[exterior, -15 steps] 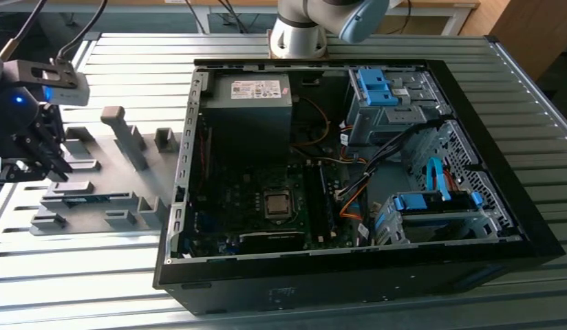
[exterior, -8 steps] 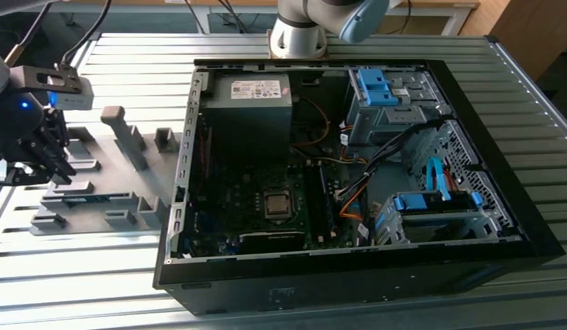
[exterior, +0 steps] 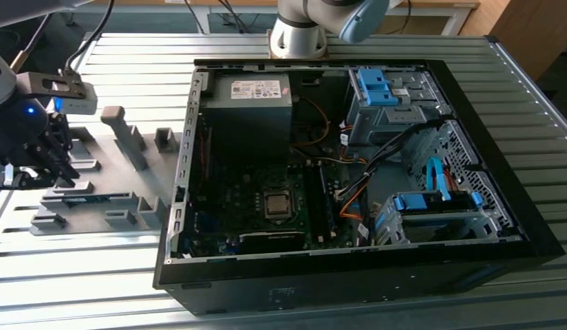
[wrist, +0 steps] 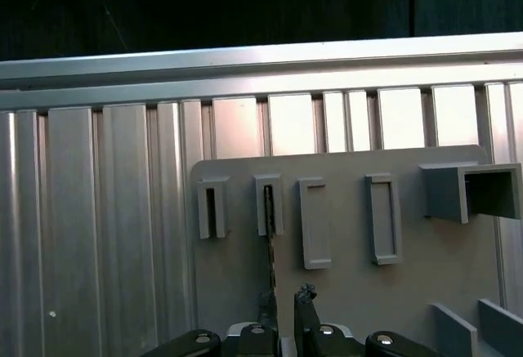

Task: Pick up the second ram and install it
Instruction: 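Pick up the second ram and move it above second insertion slot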

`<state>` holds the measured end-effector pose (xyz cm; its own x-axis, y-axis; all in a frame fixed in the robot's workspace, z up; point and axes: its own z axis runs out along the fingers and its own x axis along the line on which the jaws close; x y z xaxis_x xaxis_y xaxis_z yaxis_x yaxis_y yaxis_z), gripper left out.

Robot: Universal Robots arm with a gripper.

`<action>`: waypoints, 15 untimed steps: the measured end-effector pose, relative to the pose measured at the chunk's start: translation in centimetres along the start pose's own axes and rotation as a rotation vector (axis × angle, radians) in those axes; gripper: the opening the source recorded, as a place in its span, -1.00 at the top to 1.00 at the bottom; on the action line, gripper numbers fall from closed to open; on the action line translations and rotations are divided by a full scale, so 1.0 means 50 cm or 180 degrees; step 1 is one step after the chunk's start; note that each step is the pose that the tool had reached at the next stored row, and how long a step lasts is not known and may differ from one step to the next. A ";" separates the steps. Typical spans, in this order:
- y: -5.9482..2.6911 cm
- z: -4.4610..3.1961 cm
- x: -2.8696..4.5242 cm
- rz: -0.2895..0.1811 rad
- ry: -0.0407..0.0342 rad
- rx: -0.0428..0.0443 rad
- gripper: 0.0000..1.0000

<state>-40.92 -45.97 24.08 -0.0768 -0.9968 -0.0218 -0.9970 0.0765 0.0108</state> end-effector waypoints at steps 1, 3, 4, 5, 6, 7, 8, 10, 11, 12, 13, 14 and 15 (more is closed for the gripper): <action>0.000 0.003 0.000 0.0000 0.0000 0.0000 0.53; 0.000 0.007 0.000 -0.0001 0.0000 0.0000 0.53; 0.000 0.009 0.000 -0.0001 0.0000 0.0000 0.53; 0.000 0.012 0.001 -0.0001 0.0000 0.0000 0.53; 0.000 0.014 0.001 -0.0001 0.0000 0.0000 0.53; 0.000 0.016 0.002 -0.0001 0.0000 0.0000 0.53; 0.000 0.019 0.003 -0.0001 0.0000 0.0000 0.53; 0.000 0.022 0.004 -0.0004 0.0000 0.0000 0.53; -0.001 0.024 0.004 -0.0005 0.0000 0.0000 0.53; -0.001 0.026 0.005 -0.0005 0.0000 0.0000 0.53; -0.001 0.028 0.005 -0.0005 0.0000 0.0000 0.53; -0.001 0.030 0.006 -0.0005 0.0000 0.0000 0.53; -0.001 0.032 0.006 -0.0006 0.0000 0.0000 0.53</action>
<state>-40.92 -46.23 22.47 -0.0750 -0.9969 -0.0218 -0.9971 0.0748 0.0108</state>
